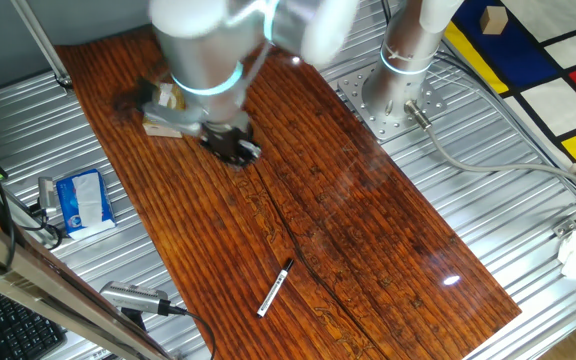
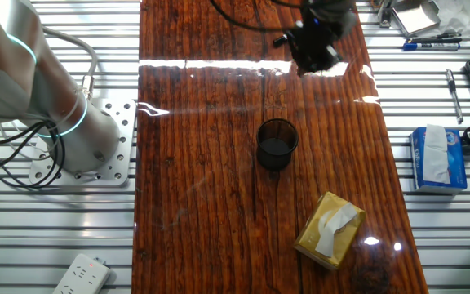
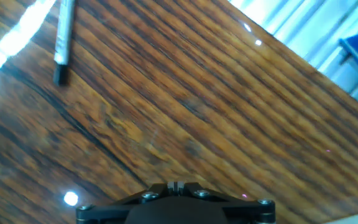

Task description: Put the pen into the pen holder

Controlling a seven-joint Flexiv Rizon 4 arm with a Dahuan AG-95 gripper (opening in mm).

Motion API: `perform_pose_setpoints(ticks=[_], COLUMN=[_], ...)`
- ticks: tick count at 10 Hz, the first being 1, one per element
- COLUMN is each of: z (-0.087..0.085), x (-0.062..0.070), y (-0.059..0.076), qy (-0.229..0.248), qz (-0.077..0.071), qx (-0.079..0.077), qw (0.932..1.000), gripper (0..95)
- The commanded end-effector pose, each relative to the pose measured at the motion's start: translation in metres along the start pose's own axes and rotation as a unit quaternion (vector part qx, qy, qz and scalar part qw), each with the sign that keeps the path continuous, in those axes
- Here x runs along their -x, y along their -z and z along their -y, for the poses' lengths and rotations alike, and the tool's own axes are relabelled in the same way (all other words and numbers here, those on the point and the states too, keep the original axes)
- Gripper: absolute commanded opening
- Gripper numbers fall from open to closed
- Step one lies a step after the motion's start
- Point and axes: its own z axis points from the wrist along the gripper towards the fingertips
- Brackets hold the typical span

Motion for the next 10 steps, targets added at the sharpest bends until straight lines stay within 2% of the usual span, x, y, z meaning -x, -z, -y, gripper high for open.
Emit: perform_pose_setpoints(ticks=[1, 3, 5, 6, 8, 9, 10], z=[-0.037, -0.069, -0.089, -0.106, -0.12, -0.12, -0.121], x=[0.023, 0.051, 0.071, 0.086, 0.101, 0.103, 0.105], y=[-0.002, -0.007, -0.015, -0.022, -0.033, -0.039, -0.053], qy=[-0.046, -0.078, -0.096, -0.113, -0.116, -0.11, -0.112], qz=[-0.003, -0.002, -0.001, 0.0, 0.01, 0.016, 0.025], qx=[0.001, 0.002, 0.0, 0.001, 0.016, 0.019, 0.029], qw=[0.999, 0.9969, 0.9954, 0.9936, 0.993, 0.9936, 0.993], gripper=[0.0, 0.0, 0.0, 0.0, 0.0, 0.0, 0.0])
